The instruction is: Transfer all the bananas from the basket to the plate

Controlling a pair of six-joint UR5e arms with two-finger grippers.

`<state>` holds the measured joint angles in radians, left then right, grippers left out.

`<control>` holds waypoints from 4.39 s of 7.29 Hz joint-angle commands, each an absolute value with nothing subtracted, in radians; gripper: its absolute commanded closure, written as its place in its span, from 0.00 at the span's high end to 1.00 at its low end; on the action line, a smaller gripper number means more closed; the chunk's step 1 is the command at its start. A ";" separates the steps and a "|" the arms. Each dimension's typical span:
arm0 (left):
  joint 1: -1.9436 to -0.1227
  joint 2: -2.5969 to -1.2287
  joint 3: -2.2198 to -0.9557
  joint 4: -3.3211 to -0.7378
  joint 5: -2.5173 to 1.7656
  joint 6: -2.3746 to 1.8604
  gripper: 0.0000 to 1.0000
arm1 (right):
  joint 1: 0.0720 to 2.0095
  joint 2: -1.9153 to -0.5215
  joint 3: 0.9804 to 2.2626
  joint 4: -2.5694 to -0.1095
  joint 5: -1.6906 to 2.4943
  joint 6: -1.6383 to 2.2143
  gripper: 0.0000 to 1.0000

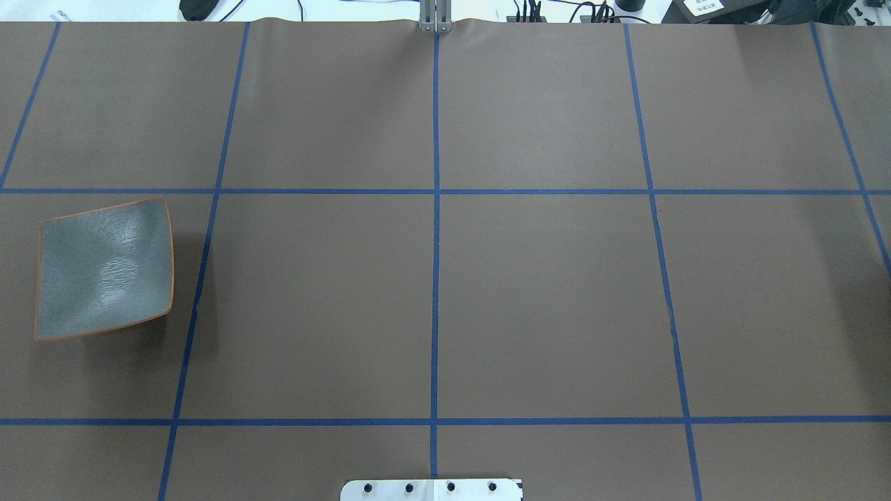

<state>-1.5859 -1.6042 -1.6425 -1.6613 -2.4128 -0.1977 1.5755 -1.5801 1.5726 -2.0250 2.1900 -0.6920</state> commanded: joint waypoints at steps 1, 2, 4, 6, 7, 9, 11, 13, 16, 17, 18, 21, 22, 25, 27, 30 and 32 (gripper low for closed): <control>-1.586 -1.603 -1.649 -1.661 -2.413 -0.198 1.00 | 1.575 -1.577 1.557 -2.025 2.191 -0.690 0.86; -1.585 -1.603 -1.649 -1.661 -2.413 -0.198 1.00 | 1.574 -1.580 1.555 -2.025 2.194 -0.687 0.86; -1.585 -1.605 -1.649 -1.661 -2.413 -0.198 1.00 | 1.574 -1.588 1.557 -2.026 2.200 -0.683 0.86; -1.585 -1.605 -1.657 -1.661 -2.413 -0.198 1.00 | 1.574 -1.592 1.549 -2.025 2.192 -0.687 0.78; -1.586 -1.603 -1.664 -1.661 -2.413 -0.198 1.00 | 1.574 -1.592 1.546 -2.025 2.191 -0.687 0.78; -1.586 -1.603 -1.667 -1.660 -2.413 -0.198 1.00 | 1.572 -1.592 1.542 -2.025 2.191 -0.686 0.67; -1.586 -1.603 -1.669 -1.660 -2.413 -0.198 1.00 | 1.569 -1.592 1.542 -2.025 2.192 -0.686 0.42; -1.586 -1.603 -1.669 -1.660 -2.413 -0.198 1.00 | 1.566 -1.589 1.545 -2.022 2.194 -0.684 0.09; -1.586 -1.601 -1.669 -1.660 -2.414 -0.198 1.00 | 1.554 -1.569 1.557 -2.025 2.186 -0.689 0.00; -1.586 -1.601 -1.669 -1.660 -2.414 -0.198 1.00 | 1.554 -1.556 1.563 -2.029 2.174 -0.692 0.00; -1.586 -1.601 -1.669 -1.660 -2.414 -0.198 1.00 | 1.555 -1.555 1.601 -2.078 2.165 -0.693 0.00; -1.586 -1.601 -1.669 -1.660 -2.414 -0.198 1.00 | 1.613 -1.551 1.774 -2.264 2.094 -0.703 0.00; -1.586 -1.601 -1.669 -1.660 -2.414 -0.198 1.00 | 1.656 -1.548 1.798 -2.270 2.077 -0.703 0.00; -1.583 -1.608 -1.667 -1.660 -2.413 -0.222 1.00 | 1.700 -1.374 1.789 -2.266 2.115 -0.692 0.00; -1.580 -1.653 -1.658 -1.660 -2.414 -0.285 1.00 | 1.536 -1.212 1.723 -2.255 2.234 -0.512 0.00; -1.565 -1.802 -1.519 -1.784 -2.414 -0.424 1.00 | 1.283 -1.149 1.736 -1.980 2.383 0.038 0.00; -1.434 -1.863 -1.390 -2.166 -2.407 -0.799 1.00 | 1.134 -1.102 1.753 -1.770 2.425 0.438 0.00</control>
